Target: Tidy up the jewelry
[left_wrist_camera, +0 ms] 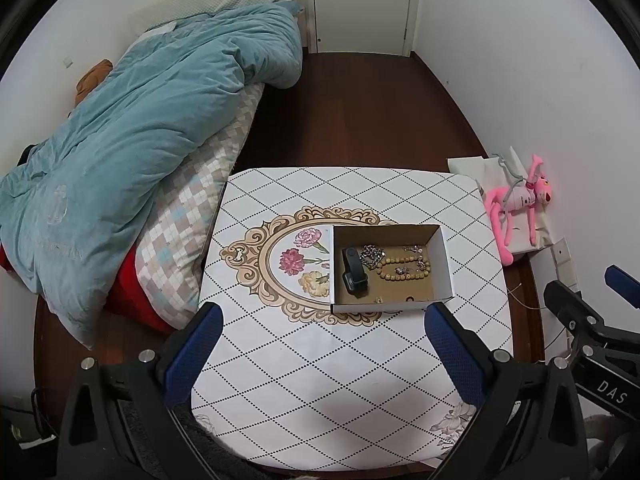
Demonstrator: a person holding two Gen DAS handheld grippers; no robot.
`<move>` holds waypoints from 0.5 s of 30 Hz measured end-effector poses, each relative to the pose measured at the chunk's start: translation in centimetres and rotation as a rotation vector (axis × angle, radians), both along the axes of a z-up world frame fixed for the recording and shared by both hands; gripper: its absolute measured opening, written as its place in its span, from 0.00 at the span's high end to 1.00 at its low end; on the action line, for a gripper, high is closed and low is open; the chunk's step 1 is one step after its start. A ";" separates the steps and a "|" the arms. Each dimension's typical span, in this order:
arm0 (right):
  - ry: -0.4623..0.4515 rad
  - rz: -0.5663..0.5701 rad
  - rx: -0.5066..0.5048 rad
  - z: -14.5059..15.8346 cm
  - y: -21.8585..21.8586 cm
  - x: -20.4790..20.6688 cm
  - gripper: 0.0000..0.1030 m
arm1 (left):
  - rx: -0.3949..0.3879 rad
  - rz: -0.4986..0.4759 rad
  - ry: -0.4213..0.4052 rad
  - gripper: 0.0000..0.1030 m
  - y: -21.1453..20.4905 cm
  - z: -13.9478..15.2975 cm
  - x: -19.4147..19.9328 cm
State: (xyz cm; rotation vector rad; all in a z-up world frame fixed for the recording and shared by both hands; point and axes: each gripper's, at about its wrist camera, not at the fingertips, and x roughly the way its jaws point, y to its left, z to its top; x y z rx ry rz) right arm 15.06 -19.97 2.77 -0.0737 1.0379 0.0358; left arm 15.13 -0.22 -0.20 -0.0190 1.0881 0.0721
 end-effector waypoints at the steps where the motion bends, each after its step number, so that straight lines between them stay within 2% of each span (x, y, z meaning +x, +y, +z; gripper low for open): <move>1: 0.000 0.001 -0.001 0.0 0.0 0.0 0.00 | 0.000 0.001 0.001 0.00 0.0 0.0 0.0; 15: 0.015 0.006 -0.004 -0.5 0.0 -0.3 0.00 | 0.003 -0.005 0.009 0.00 0.0 -0.1 -0.2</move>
